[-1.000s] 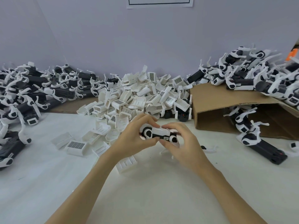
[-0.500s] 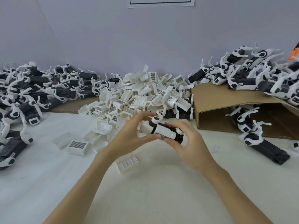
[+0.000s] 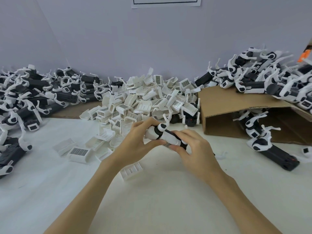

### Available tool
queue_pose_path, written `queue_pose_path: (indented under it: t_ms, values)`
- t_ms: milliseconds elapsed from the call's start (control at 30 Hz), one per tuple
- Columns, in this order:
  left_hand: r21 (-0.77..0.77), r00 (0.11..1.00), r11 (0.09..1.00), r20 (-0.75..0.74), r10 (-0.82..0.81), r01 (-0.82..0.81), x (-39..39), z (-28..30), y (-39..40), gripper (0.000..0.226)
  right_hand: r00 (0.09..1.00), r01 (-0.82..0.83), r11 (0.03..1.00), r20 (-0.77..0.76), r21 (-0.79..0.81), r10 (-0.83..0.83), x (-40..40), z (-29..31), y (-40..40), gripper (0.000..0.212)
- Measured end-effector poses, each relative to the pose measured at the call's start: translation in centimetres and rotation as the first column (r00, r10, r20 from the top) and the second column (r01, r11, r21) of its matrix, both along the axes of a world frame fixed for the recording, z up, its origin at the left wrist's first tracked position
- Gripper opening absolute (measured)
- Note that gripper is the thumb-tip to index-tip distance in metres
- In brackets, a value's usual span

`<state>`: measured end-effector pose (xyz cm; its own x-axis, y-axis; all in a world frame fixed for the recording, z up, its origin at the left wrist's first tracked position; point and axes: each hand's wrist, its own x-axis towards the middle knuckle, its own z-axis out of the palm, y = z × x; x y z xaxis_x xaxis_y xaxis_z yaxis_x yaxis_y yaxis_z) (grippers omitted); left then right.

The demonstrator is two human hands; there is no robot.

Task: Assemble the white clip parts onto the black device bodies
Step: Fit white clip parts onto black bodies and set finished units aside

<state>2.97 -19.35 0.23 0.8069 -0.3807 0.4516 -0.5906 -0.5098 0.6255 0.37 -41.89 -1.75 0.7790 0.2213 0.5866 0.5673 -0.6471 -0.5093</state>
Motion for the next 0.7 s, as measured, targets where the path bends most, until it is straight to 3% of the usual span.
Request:
queue_pose_path:
  t_ms: [267, 433, 567, 700]
  values:
    - [-0.011, 0.998, 1.000, 0.056, 0.000, 0.000, -0.5, 0.2, -0.7, 0.031, 0.999, -0.016, 1.000, -0.041, 0.024, 0.017, -0.1, 0.5, -0.5, 0.031]
    - [-0.011, 0.999, 1.000, -0.040, 0.000, 0.000, -0.6, 0.0, -0.8, 0.033, 0.986, -0.062, 0.991, -0.147, 0.117, 0.079, -0.2, 0.0, -0.2, 0.028]
    - [-0.145, 0.982, 0.989, -0.184, -0.033, 0.006, -1.0, 0.0, -1.1, 0.044, 0.930, -0.060, 0.963, -0.337, 0.262, 0.150, -0.4, -0.2, 0.1, 0.019]
    - [-0.197, 0.983, 0.980, -0.178, -0.052, 0.016, -1.2, 0.5, -1.2, 0.032, 0.919, -0.042, 0.954, -0.364, 0.296, 0.153, -0.4, -0.1, 0.3, 0.018]
